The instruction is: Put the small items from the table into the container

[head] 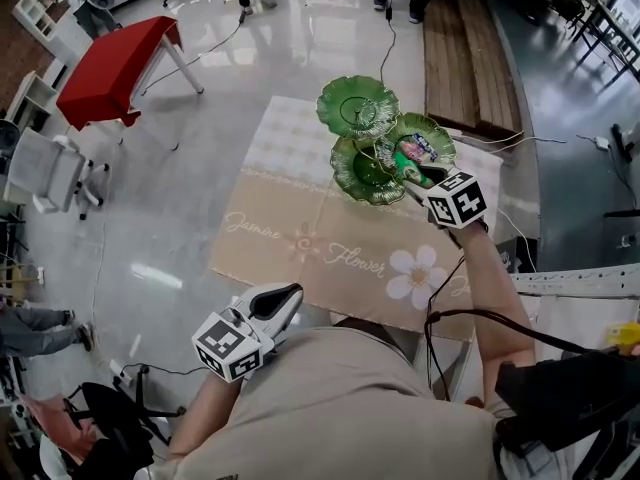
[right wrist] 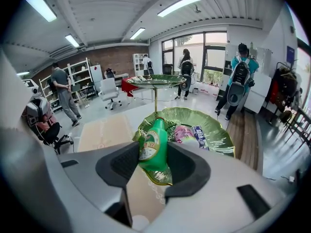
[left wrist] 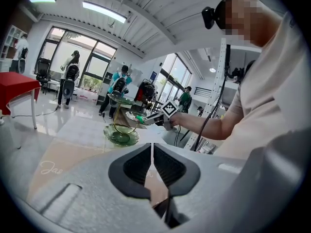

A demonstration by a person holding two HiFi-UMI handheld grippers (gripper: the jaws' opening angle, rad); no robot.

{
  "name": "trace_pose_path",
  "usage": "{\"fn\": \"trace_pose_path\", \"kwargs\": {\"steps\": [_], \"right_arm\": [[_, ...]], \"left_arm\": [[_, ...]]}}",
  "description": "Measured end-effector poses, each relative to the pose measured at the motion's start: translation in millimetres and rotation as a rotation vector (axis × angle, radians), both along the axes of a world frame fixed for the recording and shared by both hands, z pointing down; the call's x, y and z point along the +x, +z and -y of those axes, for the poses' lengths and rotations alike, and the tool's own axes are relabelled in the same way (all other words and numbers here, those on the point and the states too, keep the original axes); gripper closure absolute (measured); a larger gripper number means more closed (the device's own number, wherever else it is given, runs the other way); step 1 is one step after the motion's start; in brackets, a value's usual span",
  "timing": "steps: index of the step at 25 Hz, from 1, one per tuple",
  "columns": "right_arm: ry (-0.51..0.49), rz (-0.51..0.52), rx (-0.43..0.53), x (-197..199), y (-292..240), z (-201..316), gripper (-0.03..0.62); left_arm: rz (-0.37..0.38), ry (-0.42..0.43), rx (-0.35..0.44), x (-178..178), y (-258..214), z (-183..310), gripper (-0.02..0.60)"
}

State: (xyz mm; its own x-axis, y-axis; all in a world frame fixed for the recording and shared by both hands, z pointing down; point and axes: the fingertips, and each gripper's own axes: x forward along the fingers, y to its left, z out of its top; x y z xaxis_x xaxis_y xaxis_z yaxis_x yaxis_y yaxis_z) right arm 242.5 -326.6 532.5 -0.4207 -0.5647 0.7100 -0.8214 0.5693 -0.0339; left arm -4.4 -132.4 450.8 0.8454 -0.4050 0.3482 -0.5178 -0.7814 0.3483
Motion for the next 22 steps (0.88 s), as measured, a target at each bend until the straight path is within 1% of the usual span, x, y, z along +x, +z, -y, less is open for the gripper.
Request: {"fn": "trace_pose_path", "kwargs": {"steps": [3,7,14,18,22], "right_arm": [[0.005,-0.011,-0.016,0,3,1,0.411],[0.011,-0.015,-0.012,-3,0,1,0.41],[0.07,-0.006,0.013,4,-11,-6,0.378],[0.124,-0.01,0.055,8,-23,-16,0.378],[0.158,-0.009,0.102,-1,-36,-39,0.379]], "left_arm": [[-0.003,-0.006,0.003,-3,-1,-2,0.571],[-0.008,-0.016,0.005,-11,-3,-4,0.571],[-0.018,-0.014,0.005,-24,-3,-14,0.571],[-0.029,-0.002,0.017,-32,-7,-22,0.571],[-0.037,0.018,0.021,-44,-8,-35,0.571]]}}
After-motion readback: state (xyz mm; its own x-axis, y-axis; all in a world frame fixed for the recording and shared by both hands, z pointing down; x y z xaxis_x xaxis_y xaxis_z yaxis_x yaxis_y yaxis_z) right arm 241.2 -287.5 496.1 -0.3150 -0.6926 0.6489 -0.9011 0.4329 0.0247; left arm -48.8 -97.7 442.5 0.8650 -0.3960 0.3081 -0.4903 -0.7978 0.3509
